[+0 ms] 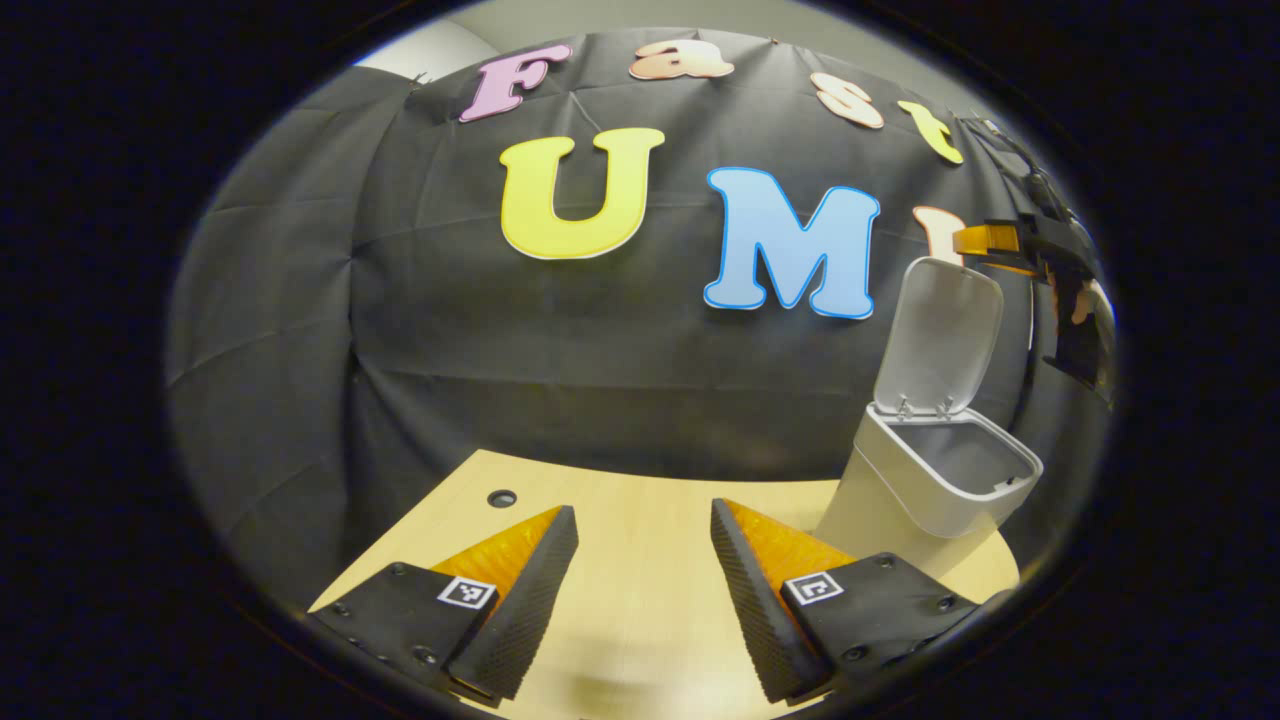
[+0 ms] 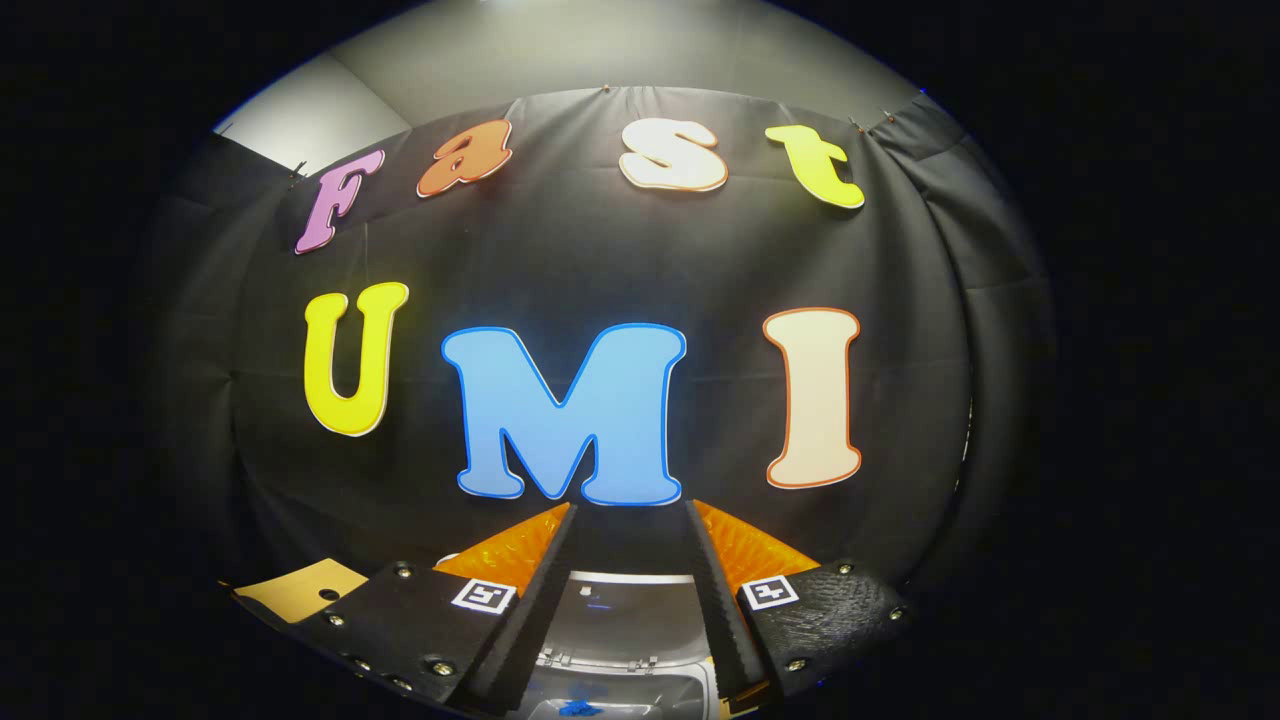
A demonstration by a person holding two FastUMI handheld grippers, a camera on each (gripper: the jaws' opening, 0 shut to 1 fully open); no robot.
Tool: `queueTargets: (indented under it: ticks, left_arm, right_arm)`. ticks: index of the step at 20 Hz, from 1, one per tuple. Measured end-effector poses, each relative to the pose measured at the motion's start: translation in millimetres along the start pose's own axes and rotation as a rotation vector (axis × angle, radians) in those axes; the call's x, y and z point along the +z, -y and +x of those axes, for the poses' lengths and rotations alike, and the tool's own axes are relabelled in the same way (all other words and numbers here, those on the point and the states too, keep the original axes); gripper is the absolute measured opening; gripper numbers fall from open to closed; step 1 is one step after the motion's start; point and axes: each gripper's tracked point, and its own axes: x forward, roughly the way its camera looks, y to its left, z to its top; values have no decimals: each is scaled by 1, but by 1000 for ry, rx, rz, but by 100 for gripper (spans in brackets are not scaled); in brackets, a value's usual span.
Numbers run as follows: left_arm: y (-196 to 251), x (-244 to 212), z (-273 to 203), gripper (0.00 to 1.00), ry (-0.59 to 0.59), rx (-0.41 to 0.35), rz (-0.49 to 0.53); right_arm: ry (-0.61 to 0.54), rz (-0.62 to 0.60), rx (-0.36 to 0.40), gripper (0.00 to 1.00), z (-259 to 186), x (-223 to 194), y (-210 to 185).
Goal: Press the lid of the desktop garbage bin to open it, pick up the crumpled paper on the desktop and throw it into the bin, then pick up the pop can on the desktop and drop it into the bin, and finally close the garbage bin lid.
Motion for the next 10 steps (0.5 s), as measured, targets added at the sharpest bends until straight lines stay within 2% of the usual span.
queueTargets:
  ticks: [4,10]
  left_arm:
    - [1,1,0,90,0,0,2]
    - [8,1,-3,90,4,-11,-4]
  right_arm:
    - [-54,-3,10,68,0,-16,-2]
    - [-77,-17,22,69,-15,-18,-4]
